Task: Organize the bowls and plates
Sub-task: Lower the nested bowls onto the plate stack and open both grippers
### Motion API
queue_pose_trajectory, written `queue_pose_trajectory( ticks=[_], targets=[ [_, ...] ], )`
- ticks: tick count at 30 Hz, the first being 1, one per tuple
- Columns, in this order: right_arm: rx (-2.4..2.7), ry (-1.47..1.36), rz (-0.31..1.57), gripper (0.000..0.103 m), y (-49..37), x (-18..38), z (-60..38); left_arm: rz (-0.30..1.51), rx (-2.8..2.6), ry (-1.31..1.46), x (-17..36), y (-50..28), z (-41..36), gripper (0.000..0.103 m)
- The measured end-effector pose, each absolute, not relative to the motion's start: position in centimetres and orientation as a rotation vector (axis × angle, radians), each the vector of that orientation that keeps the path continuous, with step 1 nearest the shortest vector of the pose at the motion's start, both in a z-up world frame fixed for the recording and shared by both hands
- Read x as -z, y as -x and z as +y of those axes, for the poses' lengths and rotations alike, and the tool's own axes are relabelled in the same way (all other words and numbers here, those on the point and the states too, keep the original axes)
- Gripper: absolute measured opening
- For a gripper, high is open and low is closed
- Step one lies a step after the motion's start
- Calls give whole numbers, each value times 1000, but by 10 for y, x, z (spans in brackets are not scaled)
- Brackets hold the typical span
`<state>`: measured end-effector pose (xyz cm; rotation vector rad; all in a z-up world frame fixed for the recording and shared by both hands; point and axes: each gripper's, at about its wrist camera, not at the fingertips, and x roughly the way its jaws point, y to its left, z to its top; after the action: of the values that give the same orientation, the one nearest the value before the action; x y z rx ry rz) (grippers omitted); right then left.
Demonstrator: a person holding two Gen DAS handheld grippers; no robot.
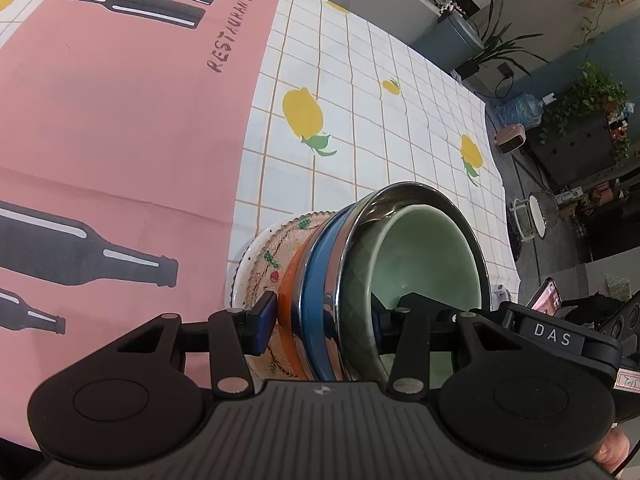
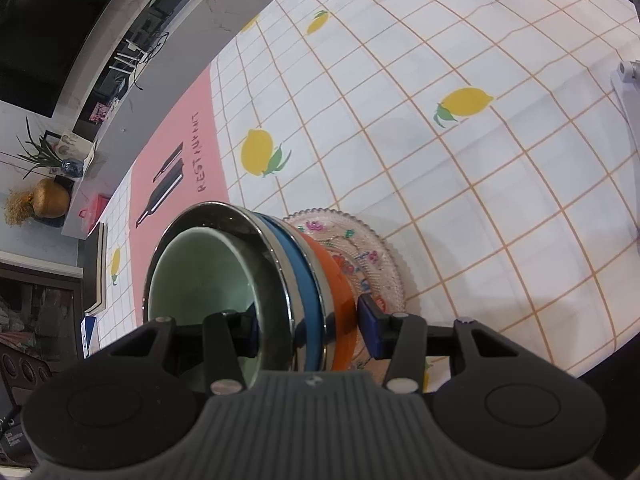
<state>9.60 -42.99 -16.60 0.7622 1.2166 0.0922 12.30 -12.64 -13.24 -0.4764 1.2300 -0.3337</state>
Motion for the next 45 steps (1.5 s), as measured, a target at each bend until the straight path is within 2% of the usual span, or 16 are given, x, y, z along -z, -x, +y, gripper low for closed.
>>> queue_pose_trajectory(
  ticks=[14, 17, 19, 23, 34, 40, 42, 45],
  targets=[
    [-96, -758, 1191, 48, -95, 168, -432, 1215, 335, 458, 134, -122, -129, 52],
    [-95, -715, 1165, 58, -95, 161, -430, 1188, 340, 443, 131, -120, -128, 53],
    [-102, -679, 1148, 60, -95, 155, -428, 1153, 343, 437, 125, -117, -126, 59],
    [-99, -572, 1089, 62, -92, 139, -421, 1098, 366, 405, 110, -109, -120, 59],
    [-121, -172, 741, 62, -50, 65, -381, 653, 311, 71, 34, -60, -100, 59],
    [-162, -138, 673, 64, -25, 47, -364, 538, 283, -46, 18, -28, -89, 59],
    [-164, -110, 656, 72, -16, 46, -354, 518, 260, -75, 18, -20, -85, 59],
    [-162, -54, 644, 74, -1, 48, -341, 512, 232, -84, 20, -10, -77, 61]
  ],
)
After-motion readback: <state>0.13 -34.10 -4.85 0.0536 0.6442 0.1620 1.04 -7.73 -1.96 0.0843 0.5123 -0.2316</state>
